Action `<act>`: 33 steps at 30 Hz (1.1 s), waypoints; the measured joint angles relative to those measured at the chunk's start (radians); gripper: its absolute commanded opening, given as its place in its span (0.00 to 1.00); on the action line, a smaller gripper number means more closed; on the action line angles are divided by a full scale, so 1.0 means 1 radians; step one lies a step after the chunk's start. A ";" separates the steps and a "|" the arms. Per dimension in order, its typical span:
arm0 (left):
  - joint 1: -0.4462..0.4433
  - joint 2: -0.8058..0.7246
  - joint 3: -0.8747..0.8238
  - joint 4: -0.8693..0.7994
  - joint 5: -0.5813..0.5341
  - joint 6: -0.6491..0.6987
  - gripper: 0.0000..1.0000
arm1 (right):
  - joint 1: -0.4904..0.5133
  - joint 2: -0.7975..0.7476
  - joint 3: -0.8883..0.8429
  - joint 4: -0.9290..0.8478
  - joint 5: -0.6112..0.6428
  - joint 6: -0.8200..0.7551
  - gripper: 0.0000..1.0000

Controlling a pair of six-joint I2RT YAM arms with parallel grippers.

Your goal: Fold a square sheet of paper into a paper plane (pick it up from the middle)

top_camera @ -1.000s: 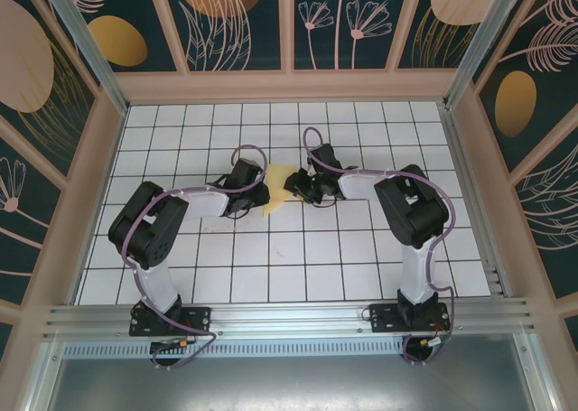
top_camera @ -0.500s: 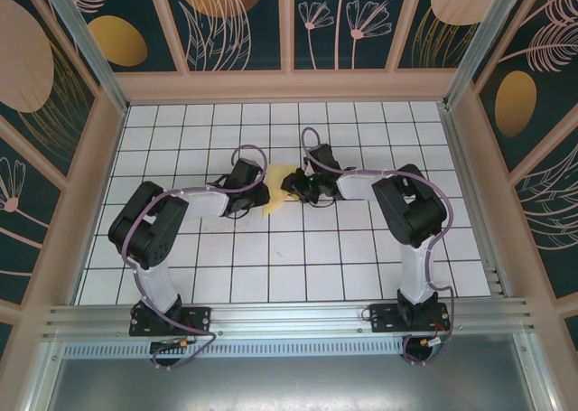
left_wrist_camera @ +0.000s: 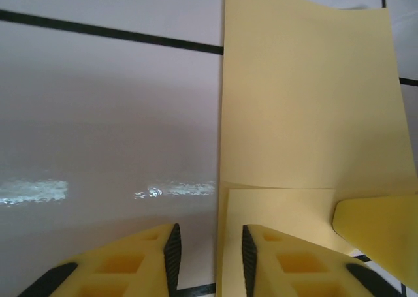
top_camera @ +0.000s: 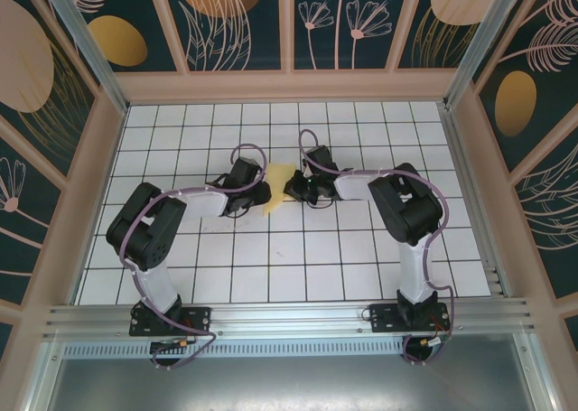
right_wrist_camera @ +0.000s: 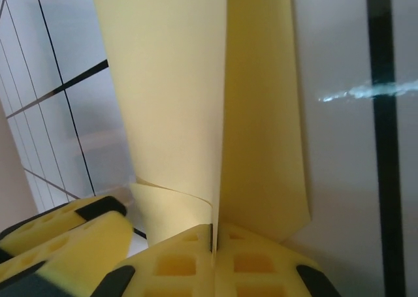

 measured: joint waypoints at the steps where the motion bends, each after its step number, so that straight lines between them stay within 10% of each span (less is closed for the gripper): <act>1: 0.000 -0.019 0.000 -0.005 -0.005 0.002 0.47 | 0.000 -0.007 -0.002 -0.002 0.012 0.001 0.00; 12: 0.000 -0.335 -0.084 0.064 -0.048 0.039 0.97 | 0.006 -0.270 -0.053 -0.094 0.173 0.053 0.00; 33: 0.000 -0.349 -0.422 0.630 0.117 0.239 0.84 | 0.030 -0.189 -0.053 -0.201 0.287 0.367 0.00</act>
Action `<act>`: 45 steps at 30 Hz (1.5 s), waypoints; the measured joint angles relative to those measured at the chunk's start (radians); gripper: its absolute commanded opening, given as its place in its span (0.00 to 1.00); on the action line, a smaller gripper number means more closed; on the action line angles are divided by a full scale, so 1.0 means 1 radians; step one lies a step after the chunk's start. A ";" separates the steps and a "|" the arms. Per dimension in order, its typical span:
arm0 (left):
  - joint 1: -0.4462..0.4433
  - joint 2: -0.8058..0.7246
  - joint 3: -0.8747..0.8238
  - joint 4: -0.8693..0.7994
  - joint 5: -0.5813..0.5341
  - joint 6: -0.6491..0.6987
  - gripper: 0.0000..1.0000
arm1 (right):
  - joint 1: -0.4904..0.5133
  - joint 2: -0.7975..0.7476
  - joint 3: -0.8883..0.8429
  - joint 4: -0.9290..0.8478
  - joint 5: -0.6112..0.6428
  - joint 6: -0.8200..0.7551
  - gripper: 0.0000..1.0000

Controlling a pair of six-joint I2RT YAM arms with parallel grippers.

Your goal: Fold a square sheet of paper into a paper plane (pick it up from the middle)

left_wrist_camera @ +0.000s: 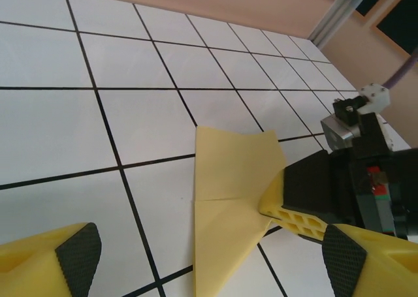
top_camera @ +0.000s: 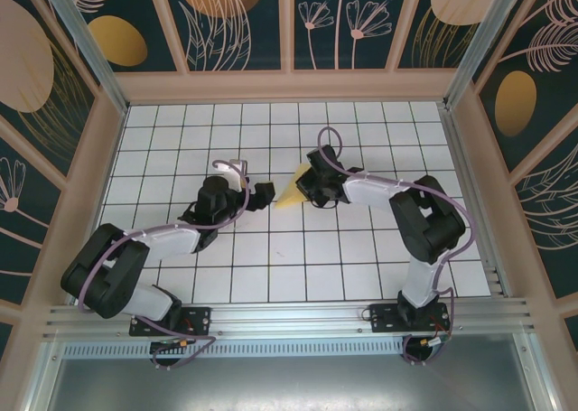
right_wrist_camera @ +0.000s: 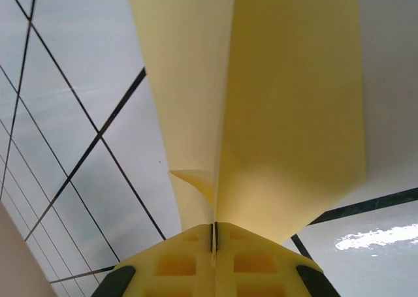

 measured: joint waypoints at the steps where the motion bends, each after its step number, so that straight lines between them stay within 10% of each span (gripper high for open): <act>1: 0.000 0.007 -0.012 0.026 0.014 0.018 0.82 | 0.000 0.006 0.006 -0.009 -0.008 0.010 0.00; 16: -0.037 0.167 -0.029 0.195 0.061 0.270 0.61 | 0.000 0.033 0.028 -0.048 -0.082 0.134 0.00; 45: -0.102 0.422 0.123 0.211 0.019 0.677 0.54 | -0.015 0.062 0.069 -0.068 -0.154 0.143 0.00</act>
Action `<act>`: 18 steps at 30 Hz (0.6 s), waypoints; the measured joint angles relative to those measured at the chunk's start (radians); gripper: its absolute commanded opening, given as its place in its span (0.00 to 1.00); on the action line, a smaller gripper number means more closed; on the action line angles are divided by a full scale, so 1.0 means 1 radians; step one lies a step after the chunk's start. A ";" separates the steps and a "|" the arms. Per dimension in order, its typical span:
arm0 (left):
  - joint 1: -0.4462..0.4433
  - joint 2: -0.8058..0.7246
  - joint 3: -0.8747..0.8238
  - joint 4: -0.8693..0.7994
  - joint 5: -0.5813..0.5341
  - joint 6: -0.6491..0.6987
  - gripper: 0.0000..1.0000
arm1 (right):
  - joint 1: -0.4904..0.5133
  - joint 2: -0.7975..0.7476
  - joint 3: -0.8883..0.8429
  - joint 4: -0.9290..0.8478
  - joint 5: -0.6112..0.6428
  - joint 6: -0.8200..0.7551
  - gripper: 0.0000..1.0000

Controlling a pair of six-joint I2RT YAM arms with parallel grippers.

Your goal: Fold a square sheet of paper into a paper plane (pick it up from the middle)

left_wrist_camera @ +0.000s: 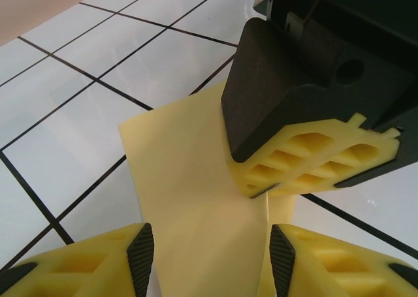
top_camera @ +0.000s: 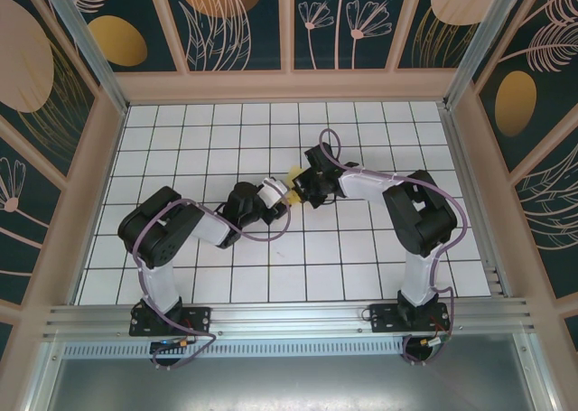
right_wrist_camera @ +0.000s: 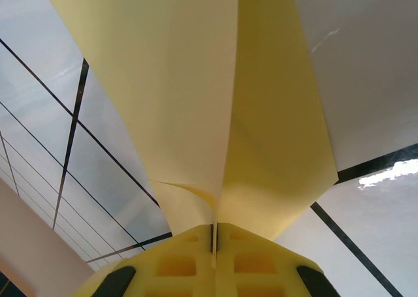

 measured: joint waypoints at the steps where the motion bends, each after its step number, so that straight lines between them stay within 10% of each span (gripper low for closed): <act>1: 0.000 0.002 0.005 -0.004 0.000 0.003 0.55 | 0.000 0.000 0.000 0.000 -0.003 0.000 0.00; 18: 0.000 0.043 0.042 -0.045 0.000 0.046 0.24 | -0.016 0.000 0.000 0.005 -0.037 -0.014 0.09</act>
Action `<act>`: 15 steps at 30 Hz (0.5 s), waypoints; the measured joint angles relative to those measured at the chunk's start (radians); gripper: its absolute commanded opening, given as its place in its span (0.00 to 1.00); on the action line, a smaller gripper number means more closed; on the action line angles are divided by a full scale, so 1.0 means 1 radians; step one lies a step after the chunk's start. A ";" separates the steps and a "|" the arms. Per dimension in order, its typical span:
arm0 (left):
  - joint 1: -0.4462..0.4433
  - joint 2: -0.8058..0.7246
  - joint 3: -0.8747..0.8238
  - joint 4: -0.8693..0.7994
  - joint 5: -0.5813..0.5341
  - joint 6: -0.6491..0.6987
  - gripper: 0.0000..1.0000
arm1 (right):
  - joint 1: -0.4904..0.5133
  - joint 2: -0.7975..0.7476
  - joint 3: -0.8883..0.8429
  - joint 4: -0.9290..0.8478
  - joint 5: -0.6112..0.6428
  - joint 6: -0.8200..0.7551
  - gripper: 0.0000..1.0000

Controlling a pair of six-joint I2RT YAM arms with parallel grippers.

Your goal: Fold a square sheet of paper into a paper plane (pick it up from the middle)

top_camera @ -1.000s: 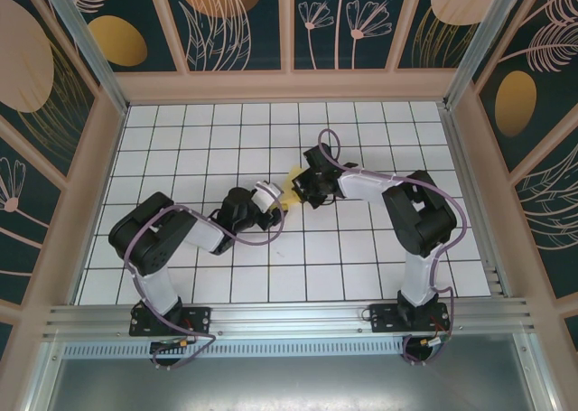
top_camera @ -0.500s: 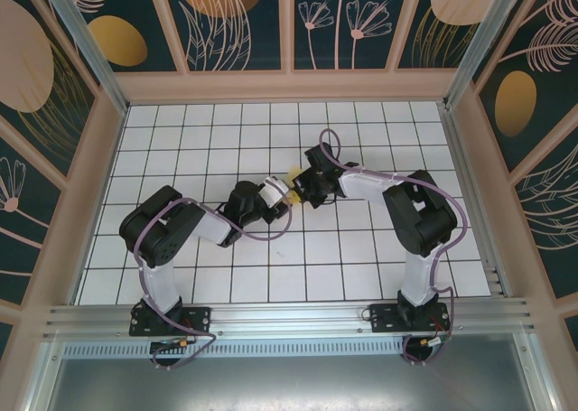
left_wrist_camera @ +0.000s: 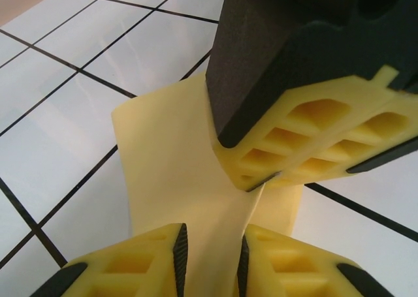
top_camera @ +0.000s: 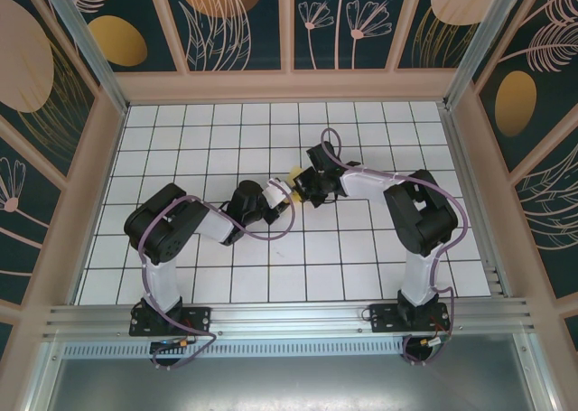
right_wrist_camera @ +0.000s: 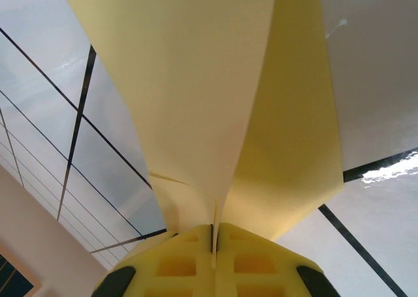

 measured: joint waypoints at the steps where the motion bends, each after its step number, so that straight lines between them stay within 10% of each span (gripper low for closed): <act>1: 0.000 0.000 0.000 0.000 0.000 0.000 0.22 | -0.002 0.000 0.000 0.002 -0.001 0.000 0.11; 15: 0.000 0.000 -0.013 0.001 0.027 -0.095 0.19 | -0.092 -0.074 -0.020 0.014 -0.005 -0.201 0.49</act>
